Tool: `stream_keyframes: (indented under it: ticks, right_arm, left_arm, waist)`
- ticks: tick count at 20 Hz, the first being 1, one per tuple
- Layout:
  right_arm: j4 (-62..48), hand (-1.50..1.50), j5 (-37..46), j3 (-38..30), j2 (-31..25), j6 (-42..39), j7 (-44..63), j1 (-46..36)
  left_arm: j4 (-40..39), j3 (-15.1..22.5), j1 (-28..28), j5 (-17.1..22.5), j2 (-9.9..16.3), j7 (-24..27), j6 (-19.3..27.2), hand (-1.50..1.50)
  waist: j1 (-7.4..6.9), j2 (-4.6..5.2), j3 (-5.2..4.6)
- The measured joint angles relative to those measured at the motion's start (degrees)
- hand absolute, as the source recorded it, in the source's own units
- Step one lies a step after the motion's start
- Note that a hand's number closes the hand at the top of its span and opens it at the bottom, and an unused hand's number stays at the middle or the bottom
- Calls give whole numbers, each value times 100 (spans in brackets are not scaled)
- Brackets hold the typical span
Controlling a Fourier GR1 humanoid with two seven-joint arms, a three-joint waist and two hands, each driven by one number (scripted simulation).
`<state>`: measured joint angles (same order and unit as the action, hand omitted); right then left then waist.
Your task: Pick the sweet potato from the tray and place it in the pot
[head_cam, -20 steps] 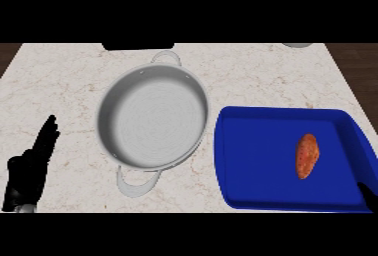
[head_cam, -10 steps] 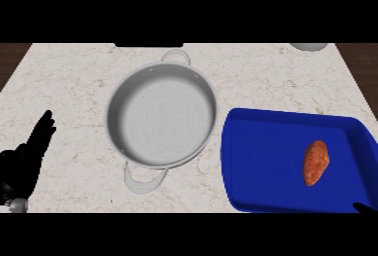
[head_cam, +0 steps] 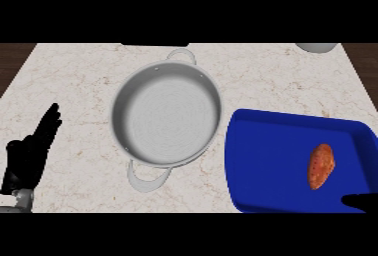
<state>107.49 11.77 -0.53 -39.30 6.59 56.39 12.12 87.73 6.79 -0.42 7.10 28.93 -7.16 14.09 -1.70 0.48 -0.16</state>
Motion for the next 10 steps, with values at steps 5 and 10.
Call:
stream_keyframes:
  ticks: [5, 10]
  right_arm:
    - [-688, -150, -675, 169, -74, -715, 416, -964]
    - [-1321, -150, -904, 367, 65, -1016, 531, -1675]
  left_arm:
    - [-108, -19, -50, -69, -90, 6, -20, 0]
    - [-50, -177, 71, -49, -72, 6, -165, 0]
  waist:
    - [11, -12, 8]
    - [55, -29, 12]
